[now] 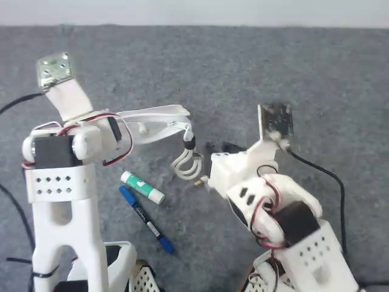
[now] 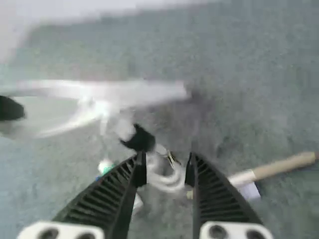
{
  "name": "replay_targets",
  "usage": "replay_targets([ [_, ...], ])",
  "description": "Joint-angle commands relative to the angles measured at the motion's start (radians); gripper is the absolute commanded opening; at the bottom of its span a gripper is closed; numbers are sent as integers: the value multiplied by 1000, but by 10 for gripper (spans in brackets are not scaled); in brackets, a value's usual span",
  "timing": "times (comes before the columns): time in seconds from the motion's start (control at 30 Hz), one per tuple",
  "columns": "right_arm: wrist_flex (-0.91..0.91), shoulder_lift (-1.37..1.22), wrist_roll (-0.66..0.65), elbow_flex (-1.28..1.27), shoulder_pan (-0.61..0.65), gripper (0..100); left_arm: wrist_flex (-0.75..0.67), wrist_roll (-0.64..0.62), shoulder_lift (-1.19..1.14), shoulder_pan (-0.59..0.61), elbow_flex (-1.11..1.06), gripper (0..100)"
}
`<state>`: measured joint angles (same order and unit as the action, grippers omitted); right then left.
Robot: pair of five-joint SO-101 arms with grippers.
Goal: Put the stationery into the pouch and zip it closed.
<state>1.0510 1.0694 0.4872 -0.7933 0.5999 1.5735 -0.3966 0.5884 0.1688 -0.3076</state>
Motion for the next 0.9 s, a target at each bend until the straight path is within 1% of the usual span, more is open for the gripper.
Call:
replay_targets([
  [0.0, -21, -97, 12, 44, -42, 123, -37, -9, 12, 8, 10, 11],
  [0.1, -50, -165, 15, 44, -76, 121, -38, -9, 12, 11, 10, 11],
  [0.23, -71, -246, 23, 60, -122, 55, -40, -9, 12, 11, 10, 11],
  [0.3, -101, -294, 25, 61, -159, 46, -40, -9, 12, 11, 10, 11],
  [0.4, -124, -369, 25, 71, -197, 73, -40, -9, 12, 11, 10, 11],
  [0.53, -48, -476, 40, 141, -206, 121, -40, -9, 12, 11, 10, 11],
  [0.67, 16, -611, 81, 218, -214, 125, -40, -9, 12, 11, 10, 11],
  [0.87, 7, -857, 84, 330, -303, 124, -40, -9, 12, 11, 10, 11],
])
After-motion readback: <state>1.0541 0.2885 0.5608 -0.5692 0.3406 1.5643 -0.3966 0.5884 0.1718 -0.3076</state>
